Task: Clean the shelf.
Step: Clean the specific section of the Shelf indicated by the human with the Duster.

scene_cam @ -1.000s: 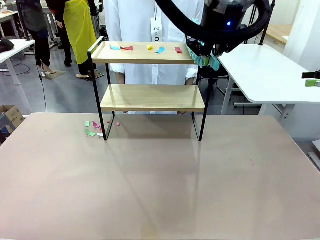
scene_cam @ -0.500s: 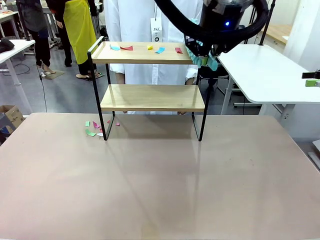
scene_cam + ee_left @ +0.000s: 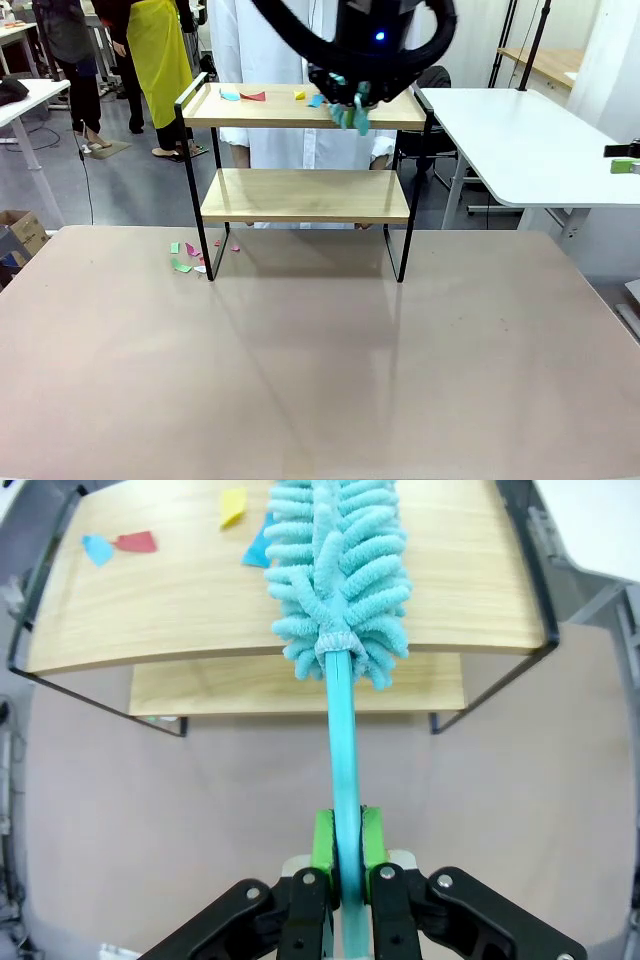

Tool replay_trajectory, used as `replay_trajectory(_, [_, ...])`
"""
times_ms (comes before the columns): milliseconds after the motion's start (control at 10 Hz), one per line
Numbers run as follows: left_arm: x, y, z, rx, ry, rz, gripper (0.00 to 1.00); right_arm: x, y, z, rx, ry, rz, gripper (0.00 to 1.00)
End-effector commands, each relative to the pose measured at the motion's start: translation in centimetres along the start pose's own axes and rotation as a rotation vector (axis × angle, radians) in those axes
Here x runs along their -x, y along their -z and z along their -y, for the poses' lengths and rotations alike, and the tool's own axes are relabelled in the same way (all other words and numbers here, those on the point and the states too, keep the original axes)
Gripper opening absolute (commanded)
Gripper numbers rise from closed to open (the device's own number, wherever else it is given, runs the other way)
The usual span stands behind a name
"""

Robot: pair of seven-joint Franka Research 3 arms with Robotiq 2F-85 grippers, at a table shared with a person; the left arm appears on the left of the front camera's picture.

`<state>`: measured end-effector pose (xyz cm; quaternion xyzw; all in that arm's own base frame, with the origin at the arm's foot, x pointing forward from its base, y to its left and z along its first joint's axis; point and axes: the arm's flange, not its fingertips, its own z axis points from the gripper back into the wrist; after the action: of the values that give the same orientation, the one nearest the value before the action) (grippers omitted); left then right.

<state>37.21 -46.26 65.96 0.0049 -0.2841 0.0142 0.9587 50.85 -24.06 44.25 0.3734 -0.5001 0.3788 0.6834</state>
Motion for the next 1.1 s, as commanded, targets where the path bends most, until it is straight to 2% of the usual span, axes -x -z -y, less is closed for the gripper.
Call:
replay_trajectory(0, [1.3, 0.2, -3.6, -0.052, 0.026, 0.006, 0.13, -0.3, 0.0, -0.1, -0.001, -0.005, -0.004, 1.00])
replay_trajectory(500, [1.3, 0.2, -9.1, -0.245, 0.124, 0.050, 0.13, -0.3, 0.0, -0.1, -0.001, -0.005, -0.004, 1.00])
replay_trajectory(800, [1.2, 1.0, -13.5, -0.445, 0.160, 0.088, 0.13, -0.3, 0.0, -0.1, -0.001, -0.005, -0.004, 1.00])
replay_trajectory(1000, [1.6, 1.0, -14.7, -0.553, 0.163, 0.148, 0.13, -0.3, 0.0, -0.1, -0.001, -0.005, -0.004, 1.00])
